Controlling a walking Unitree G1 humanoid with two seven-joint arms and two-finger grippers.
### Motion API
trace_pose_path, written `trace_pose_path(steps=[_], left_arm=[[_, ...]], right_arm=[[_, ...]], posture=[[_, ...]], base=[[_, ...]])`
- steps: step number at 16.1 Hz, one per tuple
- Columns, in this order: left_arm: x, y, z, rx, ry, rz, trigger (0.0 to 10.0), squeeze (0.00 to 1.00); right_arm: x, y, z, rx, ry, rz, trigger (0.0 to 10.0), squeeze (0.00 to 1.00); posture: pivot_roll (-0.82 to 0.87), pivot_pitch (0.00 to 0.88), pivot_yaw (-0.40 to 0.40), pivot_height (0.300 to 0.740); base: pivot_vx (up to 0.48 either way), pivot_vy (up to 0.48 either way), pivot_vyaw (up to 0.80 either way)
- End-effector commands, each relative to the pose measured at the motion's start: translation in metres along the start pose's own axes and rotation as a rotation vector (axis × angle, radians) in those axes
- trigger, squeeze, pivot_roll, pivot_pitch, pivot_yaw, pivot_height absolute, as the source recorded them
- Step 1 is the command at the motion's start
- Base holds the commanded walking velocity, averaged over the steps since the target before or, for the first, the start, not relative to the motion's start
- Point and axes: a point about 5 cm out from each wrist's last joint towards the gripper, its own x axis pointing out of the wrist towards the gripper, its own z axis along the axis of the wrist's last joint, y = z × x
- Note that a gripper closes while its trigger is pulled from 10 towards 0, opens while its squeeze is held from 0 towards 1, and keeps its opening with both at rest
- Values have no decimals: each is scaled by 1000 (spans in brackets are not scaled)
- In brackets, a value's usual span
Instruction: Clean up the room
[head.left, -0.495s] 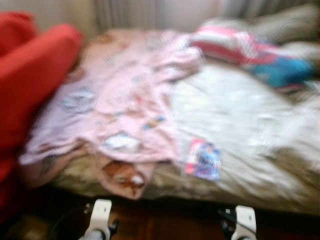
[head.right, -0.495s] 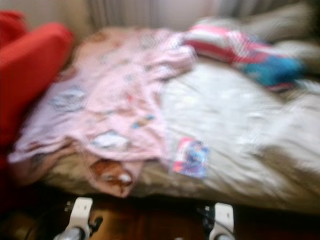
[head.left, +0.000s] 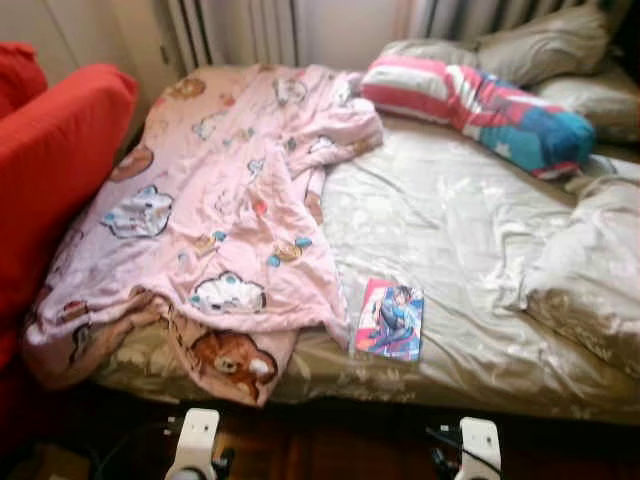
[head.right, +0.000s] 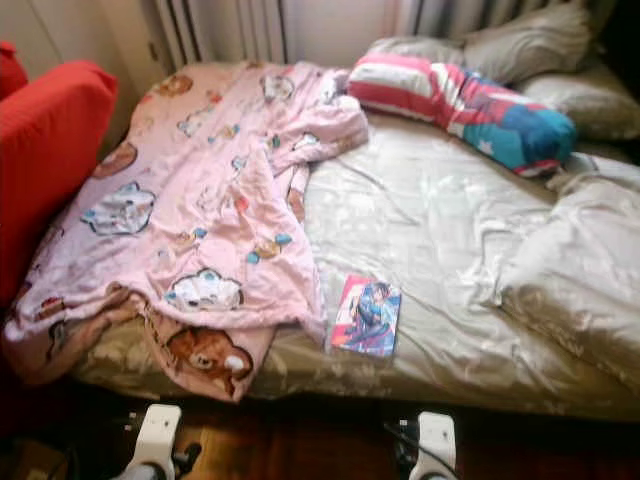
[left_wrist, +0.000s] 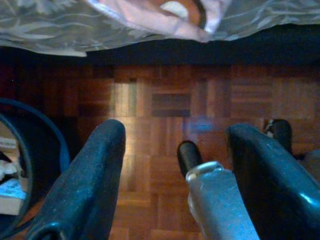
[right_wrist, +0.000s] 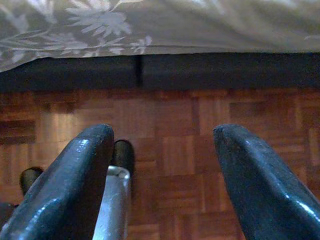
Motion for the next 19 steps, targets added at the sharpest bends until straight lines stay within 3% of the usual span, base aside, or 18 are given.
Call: trace_pose_path(steps=[1, 8, 14, 19], left_arm=[[-2, 1, -10, 13, 40, -4, 10000, 0], [-3, 0, -11, 1, 41, 0, 10000, 0], [-2, -1, -10, -3, 37, 2, 10000, 0], [-3, 0, -13, -5, 39, 2, 10000, 0]], right_arm=[[-1, -1, -5, 6, 13, -5, 10000, 0], [-1, -3, -5, 17, 12, -13, 10000, 0], [-2, -3, -6, 10, 22, -9, 10000, 0], [-2, -3, -4, 20, 1, -10, 10000, 0]], posture=[[58, 128, -12, 740], [55, 159, -14, 740], [55, 164, -15, 740], [53, 172, -14, 740]], base=[[0, -315, 0], [0, -314, 0], [0, -312, -695], [0, -299, 0]])
